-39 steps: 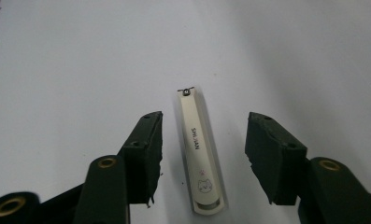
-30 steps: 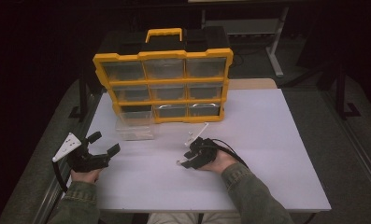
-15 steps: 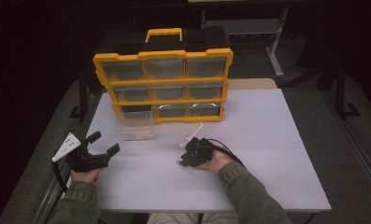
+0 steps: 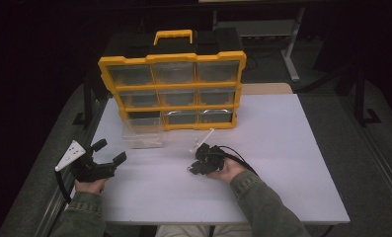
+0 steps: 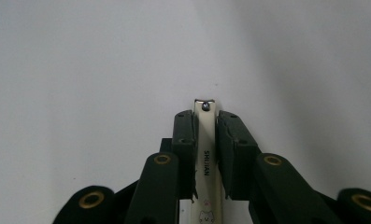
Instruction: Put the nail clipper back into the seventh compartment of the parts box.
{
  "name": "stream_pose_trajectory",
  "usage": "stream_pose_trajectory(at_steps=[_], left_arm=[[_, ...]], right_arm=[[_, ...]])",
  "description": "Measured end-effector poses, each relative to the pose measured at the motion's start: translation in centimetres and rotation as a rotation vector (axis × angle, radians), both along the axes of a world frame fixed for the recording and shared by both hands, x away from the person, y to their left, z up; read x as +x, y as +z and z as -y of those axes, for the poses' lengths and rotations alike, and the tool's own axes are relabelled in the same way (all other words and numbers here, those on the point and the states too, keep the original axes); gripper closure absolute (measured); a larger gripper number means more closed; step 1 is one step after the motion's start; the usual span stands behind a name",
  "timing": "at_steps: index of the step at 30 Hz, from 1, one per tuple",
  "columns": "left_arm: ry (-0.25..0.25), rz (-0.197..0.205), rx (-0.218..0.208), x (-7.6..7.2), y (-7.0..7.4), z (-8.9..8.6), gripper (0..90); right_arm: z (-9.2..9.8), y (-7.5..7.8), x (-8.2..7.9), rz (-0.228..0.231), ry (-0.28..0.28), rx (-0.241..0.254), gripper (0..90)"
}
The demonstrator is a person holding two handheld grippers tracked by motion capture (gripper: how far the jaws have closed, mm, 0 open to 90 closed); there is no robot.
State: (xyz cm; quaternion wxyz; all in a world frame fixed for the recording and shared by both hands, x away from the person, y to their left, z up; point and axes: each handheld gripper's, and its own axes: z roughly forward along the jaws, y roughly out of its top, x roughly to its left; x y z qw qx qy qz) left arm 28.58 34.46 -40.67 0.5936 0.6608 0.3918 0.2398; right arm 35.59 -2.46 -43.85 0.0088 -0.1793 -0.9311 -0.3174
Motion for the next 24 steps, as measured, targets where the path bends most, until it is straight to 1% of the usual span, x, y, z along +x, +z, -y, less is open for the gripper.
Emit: stream_pose_trajectory(at_steps=[2, 4, 6, 7, 9, 13, 15, 16, 18, 20, 21, 24], left_arm=[[0.001, 0.001, -0.002, 0.0, 0.0, 0.0, 0.0], [0.001, 0.000, 0.001, 0.0, 0.0, 0.0, 0.0], [0.000, -0.001, 0.001, 0.0, 0.0, 0.0, 0.0], [0.000, -0.001, 0.001, 0.0, 0.0, 0.0, 0.0], [0.000, -0.001, 0.001, 0.0, 0.0, 0.0, 0.0], [0.001, 0.001, 0.000, 0.0, 0.0, 0.0, 0.0], [0.000, 0.001, 0.004, 0.0, 0.0, 0.0, 0.0], [0.000, 0.001, 0.004, 0.0, 0.0, 0.0, 0.0], [0.001, 0.001, 0.002, 0.0, 0.0, 0.0, 0.0], [0.001, 0.001, 0.004, 0.0, 0.0, 0.0, 0.0], [0.001, 0.002, 0.003, 0.0, 0.0, 0.0, 0.0], [0.002, 0.002, 0.004, 0.0, 0.0, 0.1, 0.0]], right_arm=[[0.0, 0.0, 0.0, -0.006, -0.003, 0.004, 76.2], [0.1, 0.4, 0.0, -0.010, -0.005, 0.003, 76.2], [0.1, 0.6, 0.0, -0.017, -0.016, -0.003, 76.2], [0.1, 0.8, 0.1, -0.030, -0.028, -0.013, 76.2], [0.2, 1.1, 0.1, -0.042, -0.035, -0.005, 76.2], [0.5, 1.9, 0.3, -0.052, -0.042, 0.019, 76.2], [0.7, 2.4, 0.3, -0.047, -0.045, 0.020, 76.2], [0.7, 2.4, 0.3, -0.047, -0.045, 0.020, 76.2], [0.9, 3.2, 0.5, -0.047, -0.045, 0.037, 76.2], [1.0, 3.7, 0.6, -0.041, -0.045, 0.042, 76.1], [1.0, 4.0, 0.6, -0.041, -0.052, 0.053, 76.1], [1.3, 4.8, 0.9, -0.036, -0.062, 0.063, 76.2]])
